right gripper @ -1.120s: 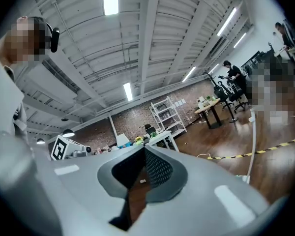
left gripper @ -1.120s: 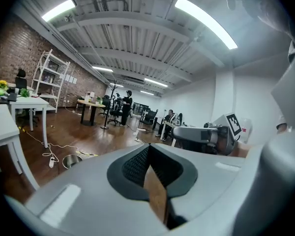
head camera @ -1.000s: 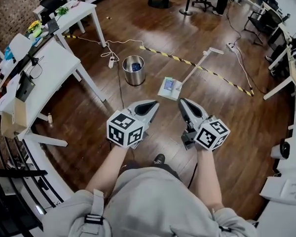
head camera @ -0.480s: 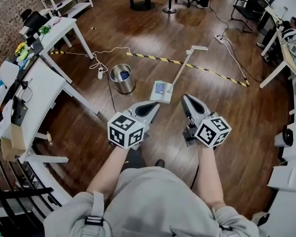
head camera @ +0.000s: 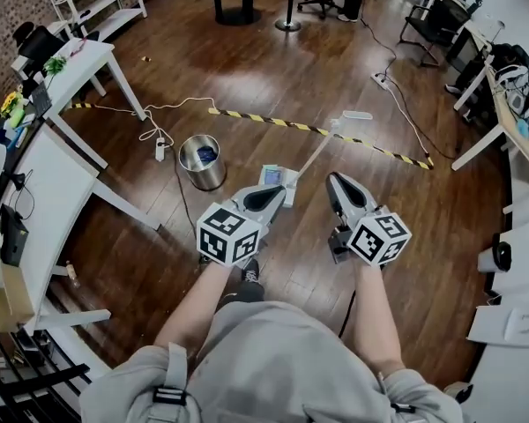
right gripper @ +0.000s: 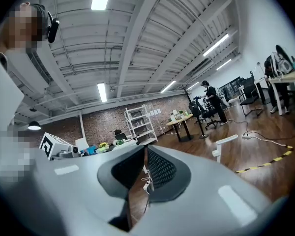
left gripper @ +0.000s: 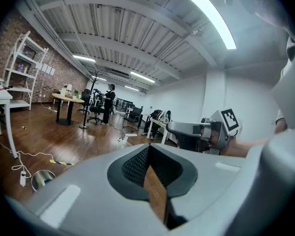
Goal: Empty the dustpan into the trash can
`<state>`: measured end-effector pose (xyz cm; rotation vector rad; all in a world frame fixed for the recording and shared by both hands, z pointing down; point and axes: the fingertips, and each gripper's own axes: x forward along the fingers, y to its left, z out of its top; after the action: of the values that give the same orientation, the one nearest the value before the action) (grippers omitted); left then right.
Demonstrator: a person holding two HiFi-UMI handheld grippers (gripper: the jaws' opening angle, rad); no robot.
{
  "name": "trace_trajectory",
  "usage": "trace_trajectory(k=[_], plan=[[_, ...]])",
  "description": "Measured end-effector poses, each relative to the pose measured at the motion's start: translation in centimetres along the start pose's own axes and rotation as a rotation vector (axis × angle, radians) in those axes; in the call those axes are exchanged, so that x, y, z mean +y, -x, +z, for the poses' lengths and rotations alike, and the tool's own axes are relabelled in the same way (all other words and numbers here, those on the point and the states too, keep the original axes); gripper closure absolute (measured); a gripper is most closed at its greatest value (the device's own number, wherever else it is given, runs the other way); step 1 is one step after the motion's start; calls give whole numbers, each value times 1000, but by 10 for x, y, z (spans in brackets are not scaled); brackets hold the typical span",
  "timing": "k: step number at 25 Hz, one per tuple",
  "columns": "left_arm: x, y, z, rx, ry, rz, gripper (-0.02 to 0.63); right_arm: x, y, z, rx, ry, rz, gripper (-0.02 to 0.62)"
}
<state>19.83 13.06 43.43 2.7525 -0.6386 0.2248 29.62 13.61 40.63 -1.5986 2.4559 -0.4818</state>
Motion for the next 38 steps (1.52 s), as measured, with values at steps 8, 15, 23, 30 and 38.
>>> trace_trajectory(k=[8,15,23,30,38], plan=[[104,-52,22,16,20,-72,601,-71,-93,-8,61,28,-157,577],[139,-112,9,80,38,-133,601,-164,-114,-32,100,-42,-312,542],[163,-189,-6,131,65,-154,601,-287,-156,-75,184,-71,-385,410],[191,-244,-8,140,102,-99,601,-366,-207,-103,228,-12,-377,333],[226,-240,-12,167,132,1,601,-380,-237,-123,293,55,-352,376]])
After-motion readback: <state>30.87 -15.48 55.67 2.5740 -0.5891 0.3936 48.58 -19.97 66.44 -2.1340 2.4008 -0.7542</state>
